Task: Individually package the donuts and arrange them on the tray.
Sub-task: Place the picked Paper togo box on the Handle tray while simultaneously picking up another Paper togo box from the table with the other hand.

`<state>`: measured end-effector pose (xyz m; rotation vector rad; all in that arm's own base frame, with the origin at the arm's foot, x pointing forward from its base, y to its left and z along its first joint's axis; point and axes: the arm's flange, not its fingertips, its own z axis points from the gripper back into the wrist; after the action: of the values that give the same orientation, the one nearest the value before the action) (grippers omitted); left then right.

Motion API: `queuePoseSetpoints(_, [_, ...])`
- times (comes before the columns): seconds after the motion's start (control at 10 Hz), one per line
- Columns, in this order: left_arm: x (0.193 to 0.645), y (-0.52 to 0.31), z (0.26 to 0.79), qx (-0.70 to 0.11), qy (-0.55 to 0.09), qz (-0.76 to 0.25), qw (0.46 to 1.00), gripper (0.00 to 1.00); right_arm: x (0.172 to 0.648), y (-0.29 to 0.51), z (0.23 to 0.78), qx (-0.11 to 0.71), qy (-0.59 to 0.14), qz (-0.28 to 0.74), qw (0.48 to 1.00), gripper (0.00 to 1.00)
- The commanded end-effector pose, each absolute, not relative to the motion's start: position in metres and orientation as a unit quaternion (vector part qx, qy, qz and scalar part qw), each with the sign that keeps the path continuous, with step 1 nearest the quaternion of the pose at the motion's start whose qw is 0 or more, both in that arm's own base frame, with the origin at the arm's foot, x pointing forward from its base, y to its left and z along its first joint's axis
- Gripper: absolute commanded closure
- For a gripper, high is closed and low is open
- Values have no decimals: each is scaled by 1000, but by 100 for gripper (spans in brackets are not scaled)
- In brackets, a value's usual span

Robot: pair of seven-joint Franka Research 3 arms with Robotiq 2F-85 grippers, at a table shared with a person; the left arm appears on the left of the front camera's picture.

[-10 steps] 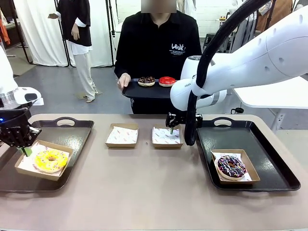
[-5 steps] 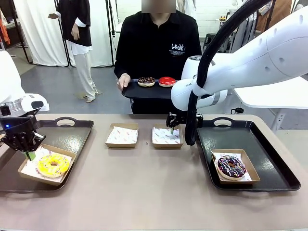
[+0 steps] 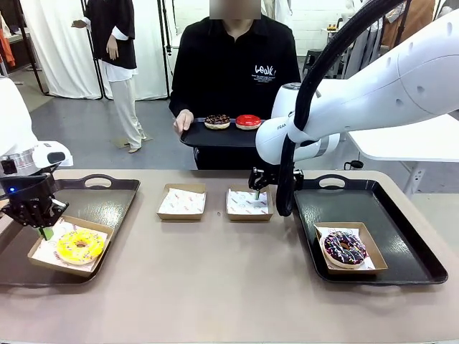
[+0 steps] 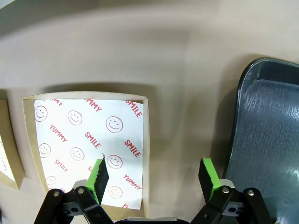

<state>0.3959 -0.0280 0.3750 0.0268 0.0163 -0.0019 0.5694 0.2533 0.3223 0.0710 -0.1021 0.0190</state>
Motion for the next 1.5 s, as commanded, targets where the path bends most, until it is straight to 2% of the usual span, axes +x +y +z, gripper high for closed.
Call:
queuePoseSetpoints(0.0, [393, -30, 372, 29, -4, 8, 1000, 99, 565, 248, 320, 48, -47, 16, 998, 0])
queuePoseSetpoints(0.1, [393, -30, 372, 26, -3, 5, 1000, 49, 564, 248, 320, 47, -46, 16, 998, 59])
queuePoseSetpoints(0.2, [393, -30, 373, 24, -3, 7, 1000, 49, 565, 248, 321, 48, -45, 11, 998, 59])
queuePoseSetpoints(0.3, [392, -30, 373, 24, -3, 7, 1000, 0, 566, 248, 320, 48, -45, 10, 998, 100])
queuePoseSetpoints(0.4, [392, -29, 374, 24, -3, 8, 1000, 46, 566, 248, 320, 46, -44, 10, 998, 65])
queuePoseSetpoints(0.5, [393, -29, 375, 24, -3, 9, 1000, 0, 566, 249, 321, 45, -44, 9, 998, 100])
queuePoseSetpoints(0.7, [392, -28, 376, 20, -3, 10, 1000, 0, 567, 250, 322, 42, -43, 8, 998, 98])
queuePoseSetpoints(0.8, [392, -27, 378, 15, -4, 11, 1000, 7, 567, 251, 322, 41, -44, 8, 998, 100])
queuePoseSetpoints(0.9, [392, -26, 379, 11, -5, 12, 1000, 0, 568, 251, 322, 36, -44, 6, 998, 100])
queuePoseSetpoints(1.2, [390, -22, 384, -11, -7, 17, 1000, 0, 567, 256, 324, 22, -37, -3, 999, 100])
queuePoseSetpoints(1.4, [388, -13, 396, -79, 2, 32, 996, 0, 566, 260, 338, 14, -10, -14, 1000, 100])
